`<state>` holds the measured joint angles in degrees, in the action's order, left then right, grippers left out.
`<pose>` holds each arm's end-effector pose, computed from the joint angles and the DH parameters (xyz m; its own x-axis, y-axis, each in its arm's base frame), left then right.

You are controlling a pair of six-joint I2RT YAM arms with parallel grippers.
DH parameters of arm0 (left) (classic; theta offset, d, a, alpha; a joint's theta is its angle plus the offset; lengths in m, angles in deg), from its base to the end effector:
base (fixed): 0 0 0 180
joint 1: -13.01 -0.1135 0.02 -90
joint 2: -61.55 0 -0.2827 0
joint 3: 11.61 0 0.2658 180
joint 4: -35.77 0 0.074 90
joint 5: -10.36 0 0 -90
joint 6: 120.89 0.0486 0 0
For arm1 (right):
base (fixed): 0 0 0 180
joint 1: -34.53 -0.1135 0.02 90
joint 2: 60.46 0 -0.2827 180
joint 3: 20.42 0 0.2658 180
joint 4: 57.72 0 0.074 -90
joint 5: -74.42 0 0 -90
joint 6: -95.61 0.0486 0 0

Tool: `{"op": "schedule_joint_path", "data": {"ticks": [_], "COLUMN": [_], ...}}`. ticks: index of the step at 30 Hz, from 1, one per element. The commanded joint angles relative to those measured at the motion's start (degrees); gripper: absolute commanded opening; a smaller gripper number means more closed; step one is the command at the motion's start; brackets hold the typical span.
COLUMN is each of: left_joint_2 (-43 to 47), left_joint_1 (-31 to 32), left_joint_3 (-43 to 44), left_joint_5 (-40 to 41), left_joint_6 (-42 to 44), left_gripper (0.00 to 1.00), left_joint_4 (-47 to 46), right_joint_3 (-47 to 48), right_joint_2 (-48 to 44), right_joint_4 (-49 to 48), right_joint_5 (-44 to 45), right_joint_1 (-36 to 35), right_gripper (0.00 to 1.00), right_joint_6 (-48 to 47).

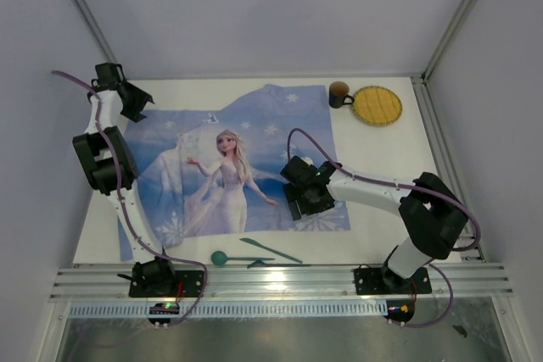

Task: Set the dinner table for one person

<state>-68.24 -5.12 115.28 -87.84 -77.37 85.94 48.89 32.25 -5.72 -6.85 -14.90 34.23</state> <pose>0.5151 0.1614 0.2197 -0.3588 -0.8727 -0.3311 -0.7069 0.4857 -0.5142 0.2060 0.2292 0.1722 -0.9002 -0.3234 -0.2916 -0.3358 0.9419 -0.0082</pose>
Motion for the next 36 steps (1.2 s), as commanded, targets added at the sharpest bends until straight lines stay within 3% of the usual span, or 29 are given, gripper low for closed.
{"op": "schedule_joint_path", "data": {"ticks": [1,9,26,36], "left_joint_2": [-0.8,-1.7,-5.9,-7.5], "left_joint_1": [-0.1,-0.2,-0.2,-0.2], "left_joint_3": [-0.4,-0.6,-1.2,0.1], "left_joint_5": [-1.5,-1.5,-0.3,2.8], "left_joint_6": [-0.5,-0.7,-1.3,-0.5], "left_gripper": [0.57,0.57,0.57,0.57], "left_joint_4": [-0.7,-1.0,-2.2,-3.0], "right_joint_3": [-1.0,-2.1,9.1,9.5], "right_joint_2": [-4.4,-8.3,-2.2,-2.0], "right_joint_4": [1.9,3.8,6.9,8.1], "right_joint_5": [1.3,2.3,3.1,3.8], "right_joint_1": [-0.1,-0.2,-0.1,-0.1], "right_gripper": [0.75,0.75,0.75,0.75], "right_joint_6": [2.6,3.9,0.5,-0.3]}}
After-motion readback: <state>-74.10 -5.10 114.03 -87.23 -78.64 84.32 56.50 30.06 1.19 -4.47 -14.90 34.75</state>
